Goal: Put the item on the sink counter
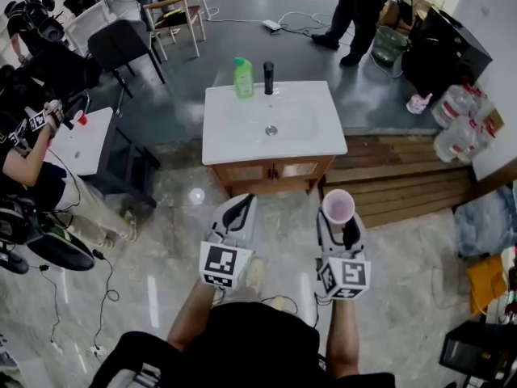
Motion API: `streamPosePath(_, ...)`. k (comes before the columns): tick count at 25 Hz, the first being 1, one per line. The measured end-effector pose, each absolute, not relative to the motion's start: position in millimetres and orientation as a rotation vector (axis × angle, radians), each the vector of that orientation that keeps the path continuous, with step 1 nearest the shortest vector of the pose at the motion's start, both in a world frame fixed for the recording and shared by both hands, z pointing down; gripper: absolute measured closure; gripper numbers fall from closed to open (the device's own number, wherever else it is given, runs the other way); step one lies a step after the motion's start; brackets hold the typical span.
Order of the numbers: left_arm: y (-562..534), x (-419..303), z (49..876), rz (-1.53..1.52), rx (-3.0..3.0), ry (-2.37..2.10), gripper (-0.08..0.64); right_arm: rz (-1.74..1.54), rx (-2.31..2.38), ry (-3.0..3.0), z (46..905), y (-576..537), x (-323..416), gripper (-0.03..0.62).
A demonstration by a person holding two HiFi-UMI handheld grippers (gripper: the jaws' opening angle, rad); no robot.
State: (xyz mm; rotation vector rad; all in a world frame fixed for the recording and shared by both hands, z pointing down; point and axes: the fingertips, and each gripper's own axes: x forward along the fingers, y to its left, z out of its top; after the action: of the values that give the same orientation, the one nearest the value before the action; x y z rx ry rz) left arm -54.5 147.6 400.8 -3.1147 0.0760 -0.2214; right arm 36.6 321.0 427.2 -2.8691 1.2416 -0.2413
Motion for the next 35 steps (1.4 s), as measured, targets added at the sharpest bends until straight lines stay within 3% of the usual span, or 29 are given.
streamPosePath(18, 66.9, 2.1, 407.1, -0.199, -3.121, 0.047, 0.557, -0.254, -2.882, 1.228, 432.5, 240.1, 91.1, 0.319)
streamPosePath(35, -6.2, -3.5, 393.5, -0.146, -3.095, 0.201, 0.557, -0.209, -2.822, 1.373, 419.0, 159.7, 99.0, 0.319)
